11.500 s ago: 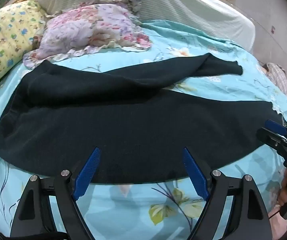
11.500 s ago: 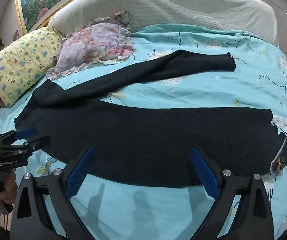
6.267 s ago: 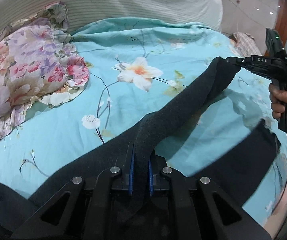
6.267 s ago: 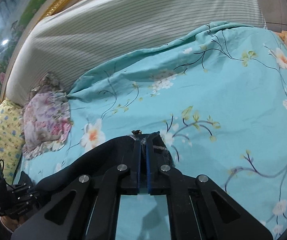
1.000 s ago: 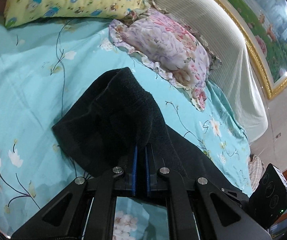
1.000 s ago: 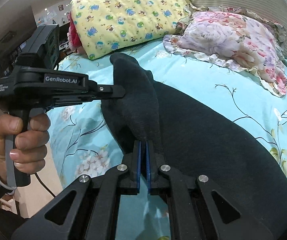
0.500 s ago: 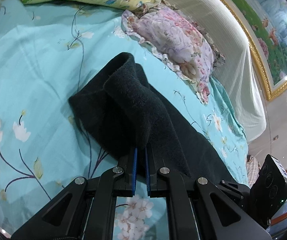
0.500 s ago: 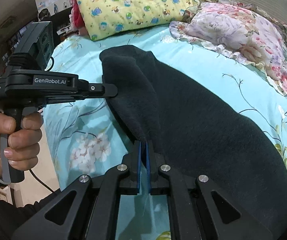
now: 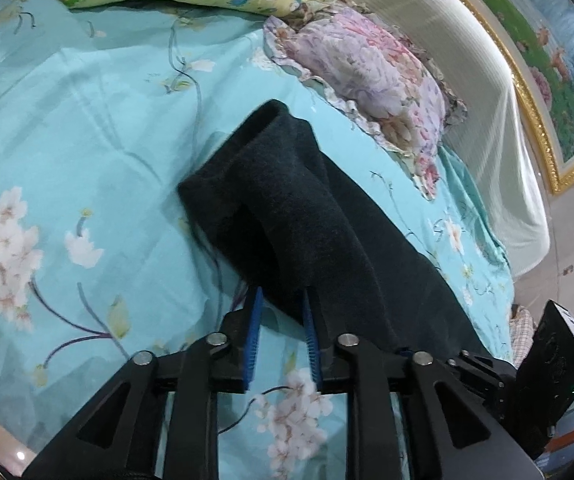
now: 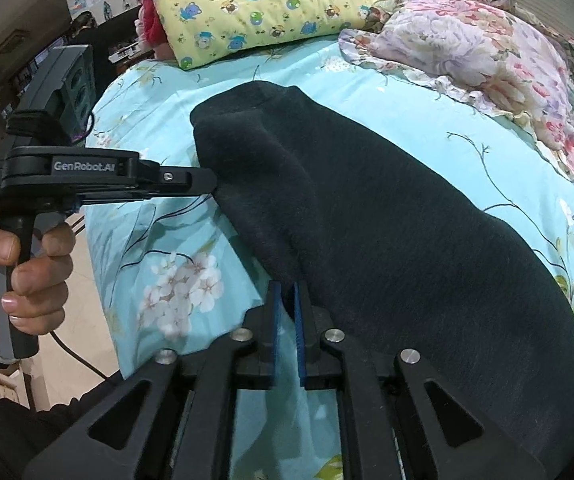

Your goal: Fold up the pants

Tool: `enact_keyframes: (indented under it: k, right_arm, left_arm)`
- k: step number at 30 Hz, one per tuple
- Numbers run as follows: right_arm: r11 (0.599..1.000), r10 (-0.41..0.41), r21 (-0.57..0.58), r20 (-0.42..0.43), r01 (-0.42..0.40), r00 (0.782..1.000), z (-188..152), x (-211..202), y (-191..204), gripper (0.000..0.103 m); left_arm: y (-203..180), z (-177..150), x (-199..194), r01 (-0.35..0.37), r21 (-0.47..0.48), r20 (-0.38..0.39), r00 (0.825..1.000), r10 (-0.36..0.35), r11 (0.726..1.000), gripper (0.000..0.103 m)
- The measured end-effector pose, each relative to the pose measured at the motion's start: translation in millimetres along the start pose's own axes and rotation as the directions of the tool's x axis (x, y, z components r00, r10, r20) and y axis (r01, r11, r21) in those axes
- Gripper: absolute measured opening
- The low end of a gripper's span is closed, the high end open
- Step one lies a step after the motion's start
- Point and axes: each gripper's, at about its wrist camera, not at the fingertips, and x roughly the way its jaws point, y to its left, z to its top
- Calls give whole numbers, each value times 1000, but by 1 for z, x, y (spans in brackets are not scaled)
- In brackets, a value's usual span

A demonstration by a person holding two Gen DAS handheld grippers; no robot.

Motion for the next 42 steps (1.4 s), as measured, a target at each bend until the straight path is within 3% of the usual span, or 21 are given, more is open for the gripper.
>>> enact_keyframes:
  k: [6,11,13,14,15,23,31,37,42]
  right_arm:
    - [995,38,95,61,-44,997,-6,-20,-13,10]
    - [983,23,176,114,-43,993,-11,-38,-33,12]
    - [975,16,218,127,-44,992,-14,-43,-44,24]
    - [970,11,241,132,-43,991,-16,-46,-49,38]
    - [967,-1,252,140,-35,990,-17,-49,-53,45]
    - [939,-41,341,203,-31,978,-20,-68,-86,45]
    - [924,-67,381,234,-28,970,0,-75,-121,45]
    - [914,-68,406,203,-21,977,19,-55,-155,45]
    - [920,-37,392,104,-7,994,33,-15,-178,45]
  left_arm:
    - [8,6,-9,-13,-46,10,1000,13,999,57]
    - [5,10,-10,-32,-45,2,999,32,998,60]
    - [3,10,-10,-36,-42,0,999,37,998,61]
    - [2,10,-10,-40,-41,-2,999,39,998,62]
    - [1,11,-10,-40,-43,-6,999,39,998,64]
    - [-3,18,-3,-76,-40,-22,997,75,996,65]
    - [3,31,9,-129,-61,-39,991,126,990,68]
    - [12,39,22,-156,-84,-59,987,151,984,70]
    - [16,43,32,-157,-96,-56,987,152,983,70]
